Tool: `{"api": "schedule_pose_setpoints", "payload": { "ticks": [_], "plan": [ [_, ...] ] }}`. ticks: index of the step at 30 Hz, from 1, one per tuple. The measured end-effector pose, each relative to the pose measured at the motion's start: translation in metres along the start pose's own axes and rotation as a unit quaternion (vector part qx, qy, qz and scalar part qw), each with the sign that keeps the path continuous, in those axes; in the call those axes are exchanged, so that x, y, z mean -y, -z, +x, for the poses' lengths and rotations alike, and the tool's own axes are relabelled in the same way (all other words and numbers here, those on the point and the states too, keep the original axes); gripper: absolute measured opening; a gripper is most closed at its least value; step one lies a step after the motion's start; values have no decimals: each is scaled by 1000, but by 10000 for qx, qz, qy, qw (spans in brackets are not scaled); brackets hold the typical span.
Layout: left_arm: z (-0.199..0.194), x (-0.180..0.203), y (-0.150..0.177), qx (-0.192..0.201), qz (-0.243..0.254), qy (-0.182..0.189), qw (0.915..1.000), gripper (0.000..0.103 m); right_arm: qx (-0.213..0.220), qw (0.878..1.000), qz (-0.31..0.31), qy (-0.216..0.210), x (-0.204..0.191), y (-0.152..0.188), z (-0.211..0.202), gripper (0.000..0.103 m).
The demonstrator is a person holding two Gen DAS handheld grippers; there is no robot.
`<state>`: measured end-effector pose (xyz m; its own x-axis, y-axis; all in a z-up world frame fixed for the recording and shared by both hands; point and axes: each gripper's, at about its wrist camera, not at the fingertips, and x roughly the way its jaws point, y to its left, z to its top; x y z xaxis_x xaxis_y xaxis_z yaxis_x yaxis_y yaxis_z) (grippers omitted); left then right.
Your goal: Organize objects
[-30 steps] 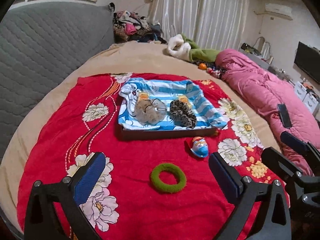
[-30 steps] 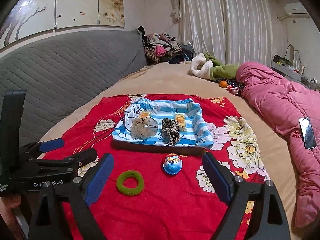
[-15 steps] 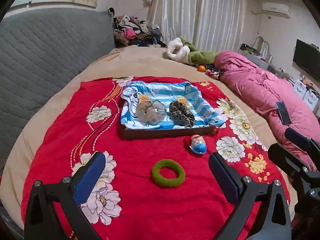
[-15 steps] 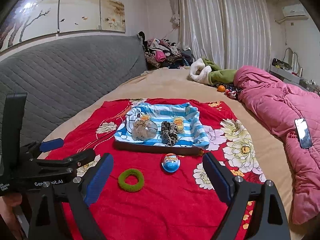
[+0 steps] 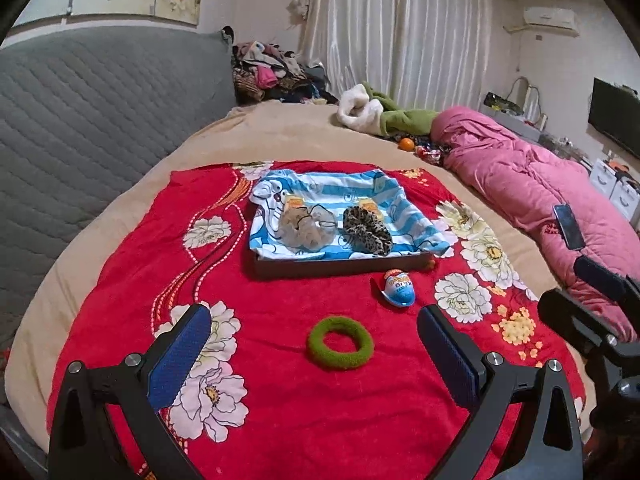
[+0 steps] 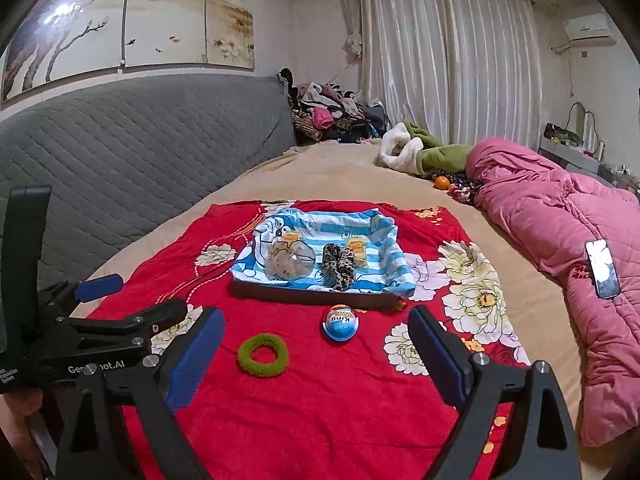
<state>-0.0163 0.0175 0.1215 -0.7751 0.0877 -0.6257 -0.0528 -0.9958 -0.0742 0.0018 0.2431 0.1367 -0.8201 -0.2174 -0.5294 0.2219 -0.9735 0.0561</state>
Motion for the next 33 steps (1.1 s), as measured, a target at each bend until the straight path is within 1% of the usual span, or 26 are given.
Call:
{"api": "schedule_pose_setpoints", "payload": {
  "ticks": [4, 7, 12, 17, 21, 24, 33],
  "plan": [
    [3, -1, 6, -25, -6, -54, 10000, 103, -30, 10000, -55, -11, -2, 5, 2, 93],
    [8, -2, 12, -31, -110, -65, 9999, 103, -79, 10000, -53, -5, -1, 10, 5, 94],
    [21, -2, 23, -135, -150, -117, 9997, 103, -223, 9997, -35, 20, 4, 21, 13, 100],
    [31, -1, 32, -195, -165, -147, 9996, 103, -323, 9995, 23, 26, 10, 29, 21, 102],
    [37, 2, 37, -211, -117, -219, 9995, 103, -380, 9993, 13, 11, 12, 35, 26, 102],
    [44, 1, 41, -286, -189, -208, 9992, 103, -418, 9991, 29, 13, 14, 39, 30, 102],
    [68, 3, 56, -450, -187, -177, 9987, 103, -570, 9983, 97, 40, 22, 52, 47, 102]
  ]
}}
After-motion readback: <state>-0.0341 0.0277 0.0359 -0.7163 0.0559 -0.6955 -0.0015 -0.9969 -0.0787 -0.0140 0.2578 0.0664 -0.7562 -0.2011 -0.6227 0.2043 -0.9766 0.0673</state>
